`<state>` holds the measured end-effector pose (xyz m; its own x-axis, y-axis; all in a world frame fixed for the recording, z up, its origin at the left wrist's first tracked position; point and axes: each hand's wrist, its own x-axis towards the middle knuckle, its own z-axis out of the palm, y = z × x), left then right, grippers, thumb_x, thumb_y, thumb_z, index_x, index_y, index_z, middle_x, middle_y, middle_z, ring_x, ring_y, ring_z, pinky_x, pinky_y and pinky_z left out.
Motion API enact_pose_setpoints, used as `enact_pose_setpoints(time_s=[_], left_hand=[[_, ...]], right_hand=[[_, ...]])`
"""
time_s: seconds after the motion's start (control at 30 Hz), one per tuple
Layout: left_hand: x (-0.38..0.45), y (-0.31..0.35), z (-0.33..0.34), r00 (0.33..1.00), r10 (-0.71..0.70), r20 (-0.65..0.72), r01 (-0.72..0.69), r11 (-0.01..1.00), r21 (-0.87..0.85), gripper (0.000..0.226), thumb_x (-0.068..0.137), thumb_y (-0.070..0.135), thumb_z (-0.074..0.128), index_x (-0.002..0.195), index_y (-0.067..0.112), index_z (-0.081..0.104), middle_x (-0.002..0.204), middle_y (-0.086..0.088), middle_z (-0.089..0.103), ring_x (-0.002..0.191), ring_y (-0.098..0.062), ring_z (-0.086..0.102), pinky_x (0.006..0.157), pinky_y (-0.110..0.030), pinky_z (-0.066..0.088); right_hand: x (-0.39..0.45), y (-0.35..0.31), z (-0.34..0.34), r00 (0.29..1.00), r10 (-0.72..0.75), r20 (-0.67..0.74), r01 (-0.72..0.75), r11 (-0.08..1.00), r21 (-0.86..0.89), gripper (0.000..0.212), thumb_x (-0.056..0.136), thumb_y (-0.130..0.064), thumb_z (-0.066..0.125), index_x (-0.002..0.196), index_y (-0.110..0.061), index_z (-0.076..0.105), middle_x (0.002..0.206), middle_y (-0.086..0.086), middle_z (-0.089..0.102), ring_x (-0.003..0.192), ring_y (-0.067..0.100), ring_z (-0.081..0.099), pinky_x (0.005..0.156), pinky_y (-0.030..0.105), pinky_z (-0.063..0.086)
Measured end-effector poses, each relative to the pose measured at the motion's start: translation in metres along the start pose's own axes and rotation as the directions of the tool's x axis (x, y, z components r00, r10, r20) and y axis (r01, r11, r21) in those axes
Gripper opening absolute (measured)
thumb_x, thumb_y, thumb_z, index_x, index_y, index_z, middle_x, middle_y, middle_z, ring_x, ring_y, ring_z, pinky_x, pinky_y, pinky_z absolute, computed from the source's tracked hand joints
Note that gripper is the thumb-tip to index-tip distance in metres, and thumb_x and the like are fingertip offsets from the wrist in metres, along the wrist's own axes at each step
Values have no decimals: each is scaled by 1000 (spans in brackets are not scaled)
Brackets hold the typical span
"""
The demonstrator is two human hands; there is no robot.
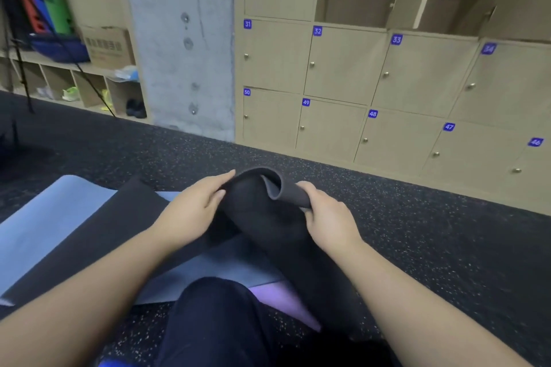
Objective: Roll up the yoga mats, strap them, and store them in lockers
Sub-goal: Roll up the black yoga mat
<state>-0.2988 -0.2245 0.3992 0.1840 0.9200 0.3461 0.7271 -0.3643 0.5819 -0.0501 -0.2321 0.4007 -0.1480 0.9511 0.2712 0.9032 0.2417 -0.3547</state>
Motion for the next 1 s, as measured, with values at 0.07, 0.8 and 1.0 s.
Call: enact_pose_setpoints(time_s=[0.07,0.8,1.0], left_hand=[[-2,-19,-3,999,-49,-17,49,999,13,49,99,13,47,146,23,37,146,7,42,134,-8,37,104,-12,21],[-9,-182,-17,866,-498,-42,499,857,130,39,100,14,47,139,14,49,135,-7,57,124,-26,51,98,-31,38],[-28,-208,3,786,-618,-22,618,786,-6,36,101,14,45,135,18,53,134,0,57,122,-23,51,91,-27,39]], right_hand=[[3,-3,0,1000,14,-6,-14,999,30,49,95,-12,41,136,-40,39,119,-3,61,100,29,58,73,32,38],[60,-20,-5,991,76,-107,-61,988,143,51,96,-9,42,138,-39,43,124,-3,61,109,30,54,84,34,39],[63,-22,-2,991,109,-83,-90,974,208,52,97,-11,42,137,-44,40,125,-6,61,109,28,54,78,30,34]])
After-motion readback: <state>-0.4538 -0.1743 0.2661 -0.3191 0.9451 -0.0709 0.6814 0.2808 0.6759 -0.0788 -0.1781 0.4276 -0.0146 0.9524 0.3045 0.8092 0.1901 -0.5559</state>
